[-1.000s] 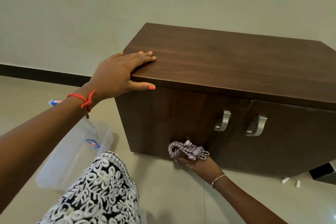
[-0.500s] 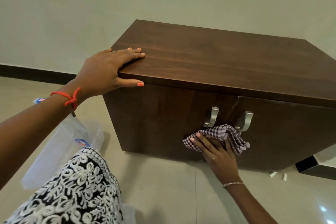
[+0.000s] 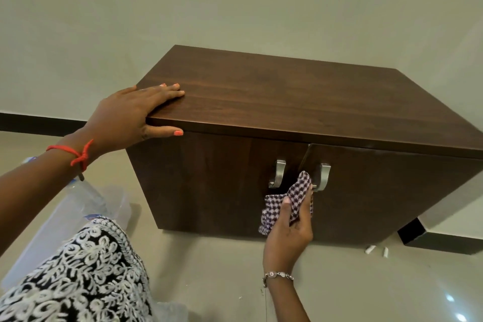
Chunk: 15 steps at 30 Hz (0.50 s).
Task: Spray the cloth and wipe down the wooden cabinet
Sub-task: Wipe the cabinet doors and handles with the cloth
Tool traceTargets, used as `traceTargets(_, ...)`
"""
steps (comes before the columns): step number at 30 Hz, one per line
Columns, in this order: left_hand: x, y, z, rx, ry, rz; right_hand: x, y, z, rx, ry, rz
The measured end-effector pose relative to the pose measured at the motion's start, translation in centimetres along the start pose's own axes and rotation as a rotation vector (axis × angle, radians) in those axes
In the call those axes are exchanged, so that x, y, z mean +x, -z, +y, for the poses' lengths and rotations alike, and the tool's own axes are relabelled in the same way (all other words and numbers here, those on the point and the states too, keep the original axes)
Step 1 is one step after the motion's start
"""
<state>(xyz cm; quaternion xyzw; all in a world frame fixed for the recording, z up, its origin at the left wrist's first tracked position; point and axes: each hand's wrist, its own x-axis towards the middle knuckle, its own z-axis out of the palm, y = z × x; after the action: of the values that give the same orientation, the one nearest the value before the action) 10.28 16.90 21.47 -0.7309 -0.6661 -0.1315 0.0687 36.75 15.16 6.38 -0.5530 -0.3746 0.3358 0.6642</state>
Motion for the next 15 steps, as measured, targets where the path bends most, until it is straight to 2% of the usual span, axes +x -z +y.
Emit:
traceTargets(1,-0.1,0.0,0.1,0.011,0.000,-0.006,0.0,0.4,-1.2,-0.009,0.041,0.014)
traceTargets(6,-0.1,0.6,0.0,0.074,-0.025,-0.108,1.3,0.5,-6.7,-0.163,0.541,0.038)
traceTargets(9,0.4,0.6,1.3,0.166,-0.100,-0.091,2.7,-1.6,-7.1,-0.281,0.577,-0.037)
traceTargets(12,1.6,0.5,5.0,0.159,-0.215,-0.039,3.1,-2.9,-5.0,-0.447,0.633,-0.030)
traceTargets(15,3.6,0.2,8.2,0.128,-0.321,-0.021,2.9,-2.5,-2.2,-0.500,0.662,-0.080)
